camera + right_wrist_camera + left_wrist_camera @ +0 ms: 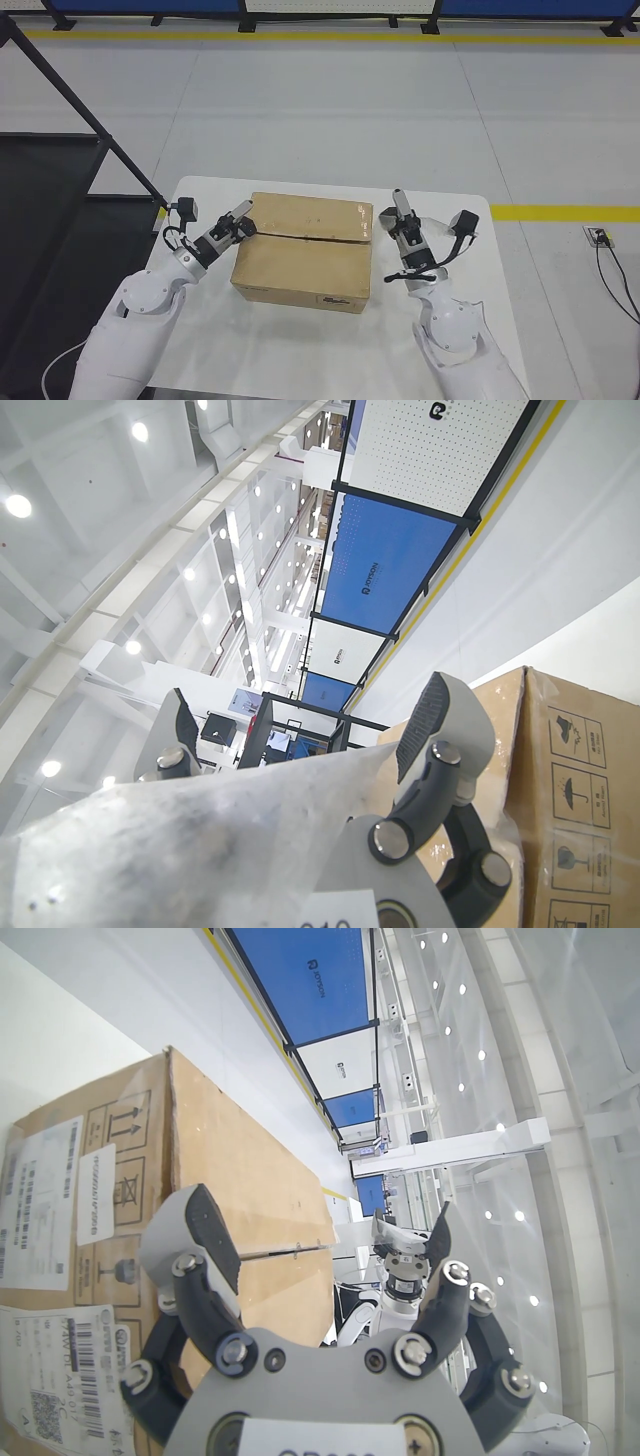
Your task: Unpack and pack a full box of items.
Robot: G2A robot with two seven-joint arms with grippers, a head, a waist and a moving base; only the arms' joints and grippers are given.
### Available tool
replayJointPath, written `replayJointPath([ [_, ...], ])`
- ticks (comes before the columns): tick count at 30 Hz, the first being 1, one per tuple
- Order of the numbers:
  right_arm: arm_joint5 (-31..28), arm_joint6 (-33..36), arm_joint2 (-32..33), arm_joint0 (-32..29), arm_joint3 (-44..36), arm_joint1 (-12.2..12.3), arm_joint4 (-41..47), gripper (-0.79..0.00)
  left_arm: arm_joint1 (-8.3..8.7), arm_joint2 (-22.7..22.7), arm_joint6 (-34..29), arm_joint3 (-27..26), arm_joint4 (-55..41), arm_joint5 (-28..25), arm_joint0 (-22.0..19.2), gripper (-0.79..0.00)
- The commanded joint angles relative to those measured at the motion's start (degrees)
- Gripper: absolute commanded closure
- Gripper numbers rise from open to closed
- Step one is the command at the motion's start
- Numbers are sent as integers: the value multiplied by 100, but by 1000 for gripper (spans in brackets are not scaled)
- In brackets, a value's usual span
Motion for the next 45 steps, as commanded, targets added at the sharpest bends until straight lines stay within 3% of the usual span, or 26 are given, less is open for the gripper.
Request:
replayJointPath([
  [1,-4,9,-31,9,-15,-9,-31,-785,-6,3,-11,-21,7,-1,-1,-785],
  [26,503,234,-915,864,639,-230,-900,-785,-31,-144,-84,-134,-3,-95,183,-785],
  [45,865,-377,-1581,1352,1203,-493,-1844,-785,29,-594,-193,-439,-207,-183,592,-785],
])
